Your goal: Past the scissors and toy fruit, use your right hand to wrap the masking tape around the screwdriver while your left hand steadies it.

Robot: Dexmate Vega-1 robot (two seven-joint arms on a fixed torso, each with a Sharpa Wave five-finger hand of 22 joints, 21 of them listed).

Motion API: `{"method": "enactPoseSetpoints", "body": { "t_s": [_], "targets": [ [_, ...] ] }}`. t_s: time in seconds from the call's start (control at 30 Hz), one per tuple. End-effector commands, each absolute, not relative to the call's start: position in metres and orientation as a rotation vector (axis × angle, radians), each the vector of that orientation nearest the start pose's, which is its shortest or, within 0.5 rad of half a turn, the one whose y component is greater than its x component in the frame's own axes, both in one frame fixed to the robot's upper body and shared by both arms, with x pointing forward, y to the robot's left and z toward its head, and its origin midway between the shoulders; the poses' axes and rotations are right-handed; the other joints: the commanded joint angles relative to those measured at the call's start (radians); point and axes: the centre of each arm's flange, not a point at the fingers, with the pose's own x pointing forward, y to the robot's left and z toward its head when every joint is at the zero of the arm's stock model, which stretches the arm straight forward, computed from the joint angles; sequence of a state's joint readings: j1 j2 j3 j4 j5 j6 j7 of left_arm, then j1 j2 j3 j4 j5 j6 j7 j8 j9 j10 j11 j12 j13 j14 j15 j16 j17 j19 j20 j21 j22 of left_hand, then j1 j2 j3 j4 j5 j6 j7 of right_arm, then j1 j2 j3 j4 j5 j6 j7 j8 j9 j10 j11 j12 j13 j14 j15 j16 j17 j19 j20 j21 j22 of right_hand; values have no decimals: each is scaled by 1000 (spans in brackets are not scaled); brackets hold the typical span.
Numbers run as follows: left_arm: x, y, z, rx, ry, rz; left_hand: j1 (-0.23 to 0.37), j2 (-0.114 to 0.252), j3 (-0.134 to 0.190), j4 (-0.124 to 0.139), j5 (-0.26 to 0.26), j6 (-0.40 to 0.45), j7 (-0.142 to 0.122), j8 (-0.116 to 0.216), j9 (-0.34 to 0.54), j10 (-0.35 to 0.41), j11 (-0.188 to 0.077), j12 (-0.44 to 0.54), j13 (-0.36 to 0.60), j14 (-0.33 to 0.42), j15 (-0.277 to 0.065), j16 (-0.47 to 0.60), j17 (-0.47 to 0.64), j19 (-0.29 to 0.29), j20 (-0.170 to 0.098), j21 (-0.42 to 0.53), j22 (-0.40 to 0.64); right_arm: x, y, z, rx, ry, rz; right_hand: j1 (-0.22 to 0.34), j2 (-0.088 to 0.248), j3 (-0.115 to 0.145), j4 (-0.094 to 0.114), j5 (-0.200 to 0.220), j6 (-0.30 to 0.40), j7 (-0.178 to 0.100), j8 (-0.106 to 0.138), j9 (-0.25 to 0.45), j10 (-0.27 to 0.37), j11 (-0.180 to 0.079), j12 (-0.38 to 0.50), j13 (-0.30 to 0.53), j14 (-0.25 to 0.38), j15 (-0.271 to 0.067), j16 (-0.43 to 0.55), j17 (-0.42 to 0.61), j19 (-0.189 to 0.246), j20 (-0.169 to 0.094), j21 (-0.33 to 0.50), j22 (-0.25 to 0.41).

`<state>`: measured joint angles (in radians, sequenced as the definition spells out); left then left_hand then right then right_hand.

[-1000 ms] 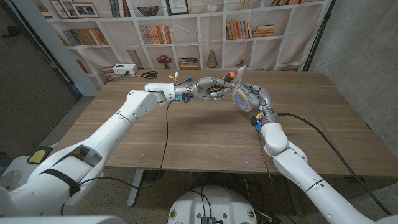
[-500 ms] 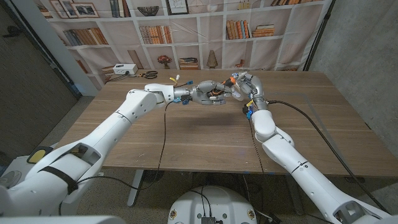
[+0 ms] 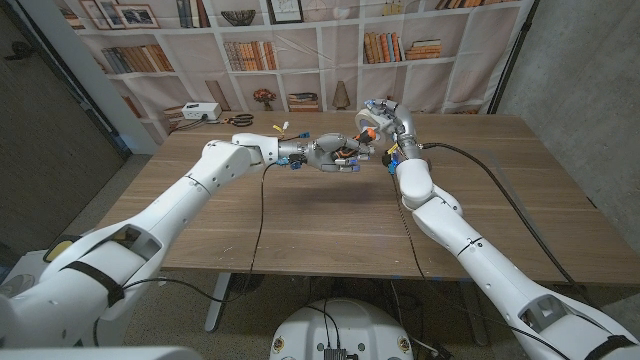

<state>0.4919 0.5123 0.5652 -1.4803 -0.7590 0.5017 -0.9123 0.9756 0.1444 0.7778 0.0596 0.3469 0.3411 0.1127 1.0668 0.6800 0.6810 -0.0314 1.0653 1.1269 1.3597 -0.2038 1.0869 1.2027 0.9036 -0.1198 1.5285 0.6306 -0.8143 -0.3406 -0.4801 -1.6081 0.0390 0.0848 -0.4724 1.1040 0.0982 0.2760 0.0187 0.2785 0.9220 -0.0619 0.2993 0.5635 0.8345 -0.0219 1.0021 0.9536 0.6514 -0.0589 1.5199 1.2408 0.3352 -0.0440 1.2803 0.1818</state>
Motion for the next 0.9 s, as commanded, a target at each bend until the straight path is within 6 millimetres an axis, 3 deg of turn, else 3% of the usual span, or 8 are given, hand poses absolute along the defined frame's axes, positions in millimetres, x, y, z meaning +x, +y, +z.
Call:
{"method": "enactPoseSetpoints", "body": {
  "t_s": [0.03,0.9],
  "targets": [
    [590,106,42,275,-25,-1324,26,34,17,11,-3,2,7,2,-3,-2,-3,2,-1,10,-4,0,0,8,-94,7,7,591,-161,72,-217,-906,-117,41,44,47,-38,6,87,77,0,5,30,-49,4,7,-4,-149,4,1,3,-51,3,0],
    [593,102,42,352,57,-1237,35,36,20,2,-14,-4,15,13,4,-1,2,7,0,8,-5,-5,2,9,-94,6,-2,565,-203,72,-128,-967,-218,40,42,47,-40,8,87,76,-4,6,29,-47,1,4,-5,-149,3,1,4,-56,0,-1]
  ]
}}
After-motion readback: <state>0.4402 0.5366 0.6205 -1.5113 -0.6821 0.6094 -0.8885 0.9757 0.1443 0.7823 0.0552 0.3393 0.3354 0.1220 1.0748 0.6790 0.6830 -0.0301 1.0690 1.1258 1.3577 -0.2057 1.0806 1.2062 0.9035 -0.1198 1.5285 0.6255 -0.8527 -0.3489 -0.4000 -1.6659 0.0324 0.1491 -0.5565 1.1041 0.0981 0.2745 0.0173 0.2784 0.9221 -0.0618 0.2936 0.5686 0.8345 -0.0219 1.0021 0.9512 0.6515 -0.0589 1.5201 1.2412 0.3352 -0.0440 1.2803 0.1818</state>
